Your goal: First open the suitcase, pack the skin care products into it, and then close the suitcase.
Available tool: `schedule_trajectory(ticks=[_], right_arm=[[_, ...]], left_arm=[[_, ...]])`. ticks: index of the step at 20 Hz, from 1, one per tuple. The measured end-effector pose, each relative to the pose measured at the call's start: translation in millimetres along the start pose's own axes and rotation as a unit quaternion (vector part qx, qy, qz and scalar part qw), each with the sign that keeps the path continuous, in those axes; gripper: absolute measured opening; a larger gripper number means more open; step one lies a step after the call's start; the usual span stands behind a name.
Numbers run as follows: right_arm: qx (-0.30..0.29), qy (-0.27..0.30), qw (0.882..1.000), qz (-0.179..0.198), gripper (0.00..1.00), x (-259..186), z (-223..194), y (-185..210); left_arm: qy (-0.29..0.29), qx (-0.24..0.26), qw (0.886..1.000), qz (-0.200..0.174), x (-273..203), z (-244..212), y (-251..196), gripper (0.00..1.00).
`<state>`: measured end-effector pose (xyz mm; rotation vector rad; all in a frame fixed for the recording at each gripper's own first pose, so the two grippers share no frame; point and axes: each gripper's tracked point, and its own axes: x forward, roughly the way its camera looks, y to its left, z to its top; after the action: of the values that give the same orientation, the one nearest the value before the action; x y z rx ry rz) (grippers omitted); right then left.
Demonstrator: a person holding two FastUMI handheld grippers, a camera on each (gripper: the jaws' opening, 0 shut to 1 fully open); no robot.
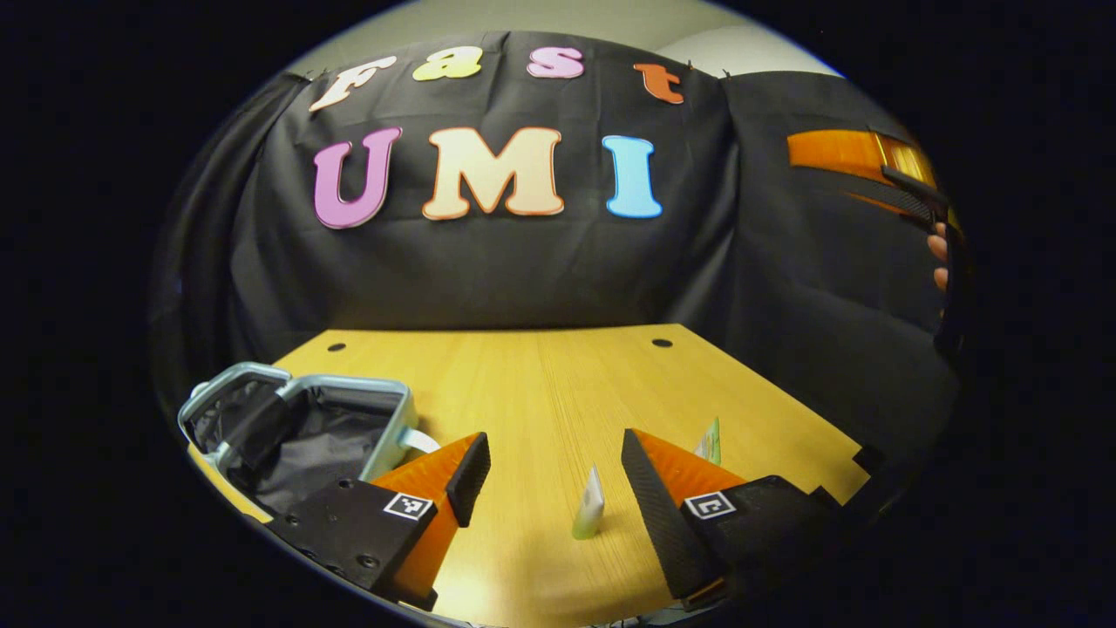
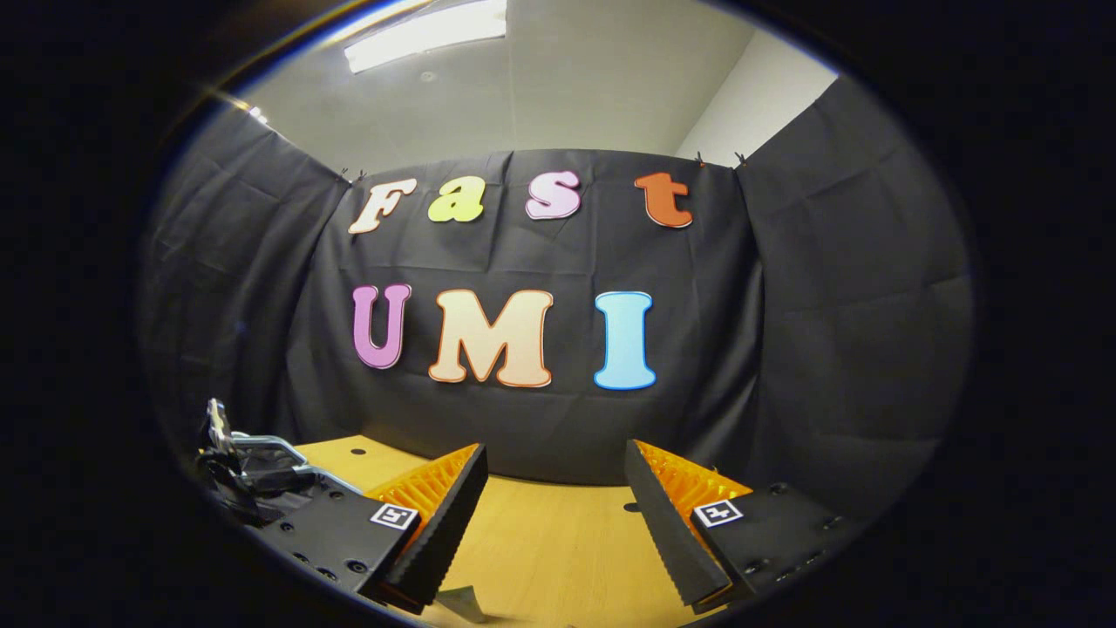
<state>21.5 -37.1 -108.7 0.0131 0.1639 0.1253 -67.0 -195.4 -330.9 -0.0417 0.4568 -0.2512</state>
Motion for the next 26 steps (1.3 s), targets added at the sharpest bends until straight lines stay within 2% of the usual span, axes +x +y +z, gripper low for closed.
schedule_trajectory(ticks=[2, 4, 7, 8, 10, 12, 16, 17, 20, 23, 26], right_arm=[[0.004, 0.007, 1.000, 0.004, 0.99, -1.8, -4.4, 2.6], [0.005, 0.016, 1.000, 0.007, 0.98, -3.4, -12.5, 3.3], [0.017, 0.028, 0.999, 0.024, 0.99, -8.8, -22.4, 14.2], [0.026, 0.032, 0.999, 0.030, 0.98, -10.5, -25.9, 16.7], [0.034, 0.041, 0.998, 0.032, 0.99, -11.6, -35.1, 16.7], [0.035, 0.051, 0.998, 0.034, 0.99, -11.8, -48.0, 18.7], [0.031, 0.093, 0.993, 0.059, 0.99, -13.0, -89.8, 37.8], [0.027, 0.103, 0.992, 0.068, 0.99, -14.2, -101.5, 44.2], [0.017, 0.134, 0.985, 0.105, 0.99, -20.0, -139.4, 67.2], [0.016, 0.172, 0.975, 0.143, 0.99, -30.0, -180.8, 91.5], [0.003, 0.200, 0.966, 0.161, 0.99, -37.4, -215.3, 103.7]], left_arm=[[0.019, -0.019, 1.000, -0.011, 8.2, -18.9, -3.5, 0.86], [0.045, -0.034, 0.998, -0.013, 16.1, -38.0, -5.9, 0.73], [0.069, -0.037, 0.997, -0.022, 23.7, -53.1, -9.8, 0.42], [0.077, -0.033, 0.996, -0.028, 25.0, -57.4, -12.2, 0.36], [0.085, -0.019, 0.995, -0.039, 29.5, -65.7, -15.6, 0.13], [0.090, -0.015, 0.994, -0.052, 29.2, -67.4, -18.4, 0.16], [0.102, -0.020, 0.993, -0.047, 30.7, -63.0, -12.1, 0.04], [0.099, -0.023, 0.994, -0.044, 27.1, -55.0, -10.3, 0.06], [0.082, -0.038, 0.995, -0.034, 14.2, -24.4, 0.2, 0.03], [0.062, -0.048, 0.997, -0.019, 0.0, 7.7, 14.9, 0.03], [0.047, -0.047, 0.998, 0.004, -15.9, 33.6, 33.5, 0.03]])
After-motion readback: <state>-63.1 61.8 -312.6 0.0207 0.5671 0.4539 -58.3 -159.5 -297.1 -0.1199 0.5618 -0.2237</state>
